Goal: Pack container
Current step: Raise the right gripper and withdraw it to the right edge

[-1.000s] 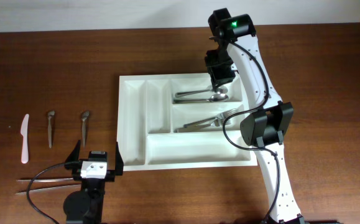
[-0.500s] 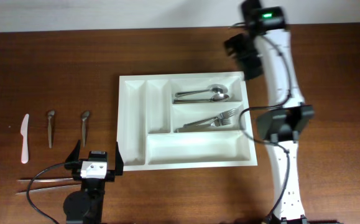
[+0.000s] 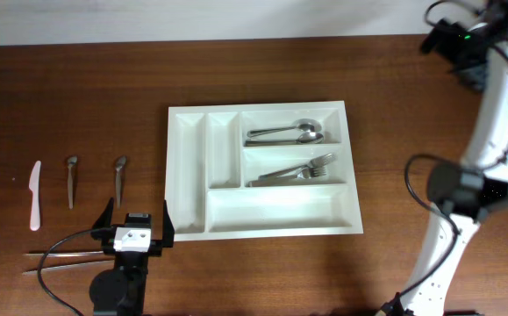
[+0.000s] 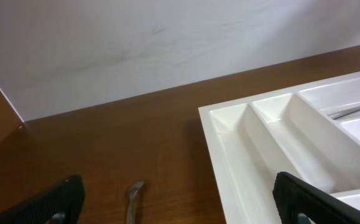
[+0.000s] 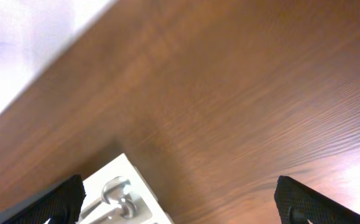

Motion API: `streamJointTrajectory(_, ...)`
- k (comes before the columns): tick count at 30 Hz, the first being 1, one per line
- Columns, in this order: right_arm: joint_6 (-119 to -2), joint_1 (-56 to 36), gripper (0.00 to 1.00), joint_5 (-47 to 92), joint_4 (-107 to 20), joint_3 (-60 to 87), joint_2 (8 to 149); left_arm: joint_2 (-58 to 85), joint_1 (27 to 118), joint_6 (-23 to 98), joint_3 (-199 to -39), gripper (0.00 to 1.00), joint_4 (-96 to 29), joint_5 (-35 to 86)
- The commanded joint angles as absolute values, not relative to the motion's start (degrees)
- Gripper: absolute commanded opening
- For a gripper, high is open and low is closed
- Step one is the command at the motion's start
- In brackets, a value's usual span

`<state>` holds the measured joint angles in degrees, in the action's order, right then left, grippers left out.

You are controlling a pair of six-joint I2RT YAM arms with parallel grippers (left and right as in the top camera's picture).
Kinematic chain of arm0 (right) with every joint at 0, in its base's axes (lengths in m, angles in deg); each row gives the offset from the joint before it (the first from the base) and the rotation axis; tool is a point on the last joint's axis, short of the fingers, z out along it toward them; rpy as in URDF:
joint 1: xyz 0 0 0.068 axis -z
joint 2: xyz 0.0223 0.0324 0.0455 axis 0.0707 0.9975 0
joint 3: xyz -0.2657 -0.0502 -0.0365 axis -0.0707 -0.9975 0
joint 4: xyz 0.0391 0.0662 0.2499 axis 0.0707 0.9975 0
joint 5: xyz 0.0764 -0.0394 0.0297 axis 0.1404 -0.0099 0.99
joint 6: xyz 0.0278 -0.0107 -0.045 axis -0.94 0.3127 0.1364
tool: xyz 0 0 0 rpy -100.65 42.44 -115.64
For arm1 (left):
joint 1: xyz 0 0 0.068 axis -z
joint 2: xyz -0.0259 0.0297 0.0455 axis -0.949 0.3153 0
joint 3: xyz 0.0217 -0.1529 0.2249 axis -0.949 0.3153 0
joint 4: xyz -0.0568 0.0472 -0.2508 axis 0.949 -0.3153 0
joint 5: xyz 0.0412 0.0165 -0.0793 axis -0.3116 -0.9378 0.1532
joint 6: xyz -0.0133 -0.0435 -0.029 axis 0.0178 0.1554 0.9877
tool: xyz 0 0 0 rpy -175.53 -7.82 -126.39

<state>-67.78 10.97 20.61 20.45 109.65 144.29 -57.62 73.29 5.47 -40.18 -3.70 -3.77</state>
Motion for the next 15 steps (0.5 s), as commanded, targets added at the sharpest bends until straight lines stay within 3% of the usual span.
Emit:
streamJointTrajectory(1,-58.62,12.24,0.99,16.87,20.86,106.11,133.76,-58.08,72.94,6.04,-39.74,0.99,-3.52,-3.12)
streamJointTrajectory(9,-53.64,13.34,0.99,12.96,20.84,73.08,112.75,-58.08,72.94,6.04,-39.76,0.99,-3.52,-3.12)
streamJointTrajectory(15,-52.48,13.34,0.99,9.24,17.30,50.99,105.65,-58.08,72.94,6.04,-39.74,0.99,-3.52,-3.12)
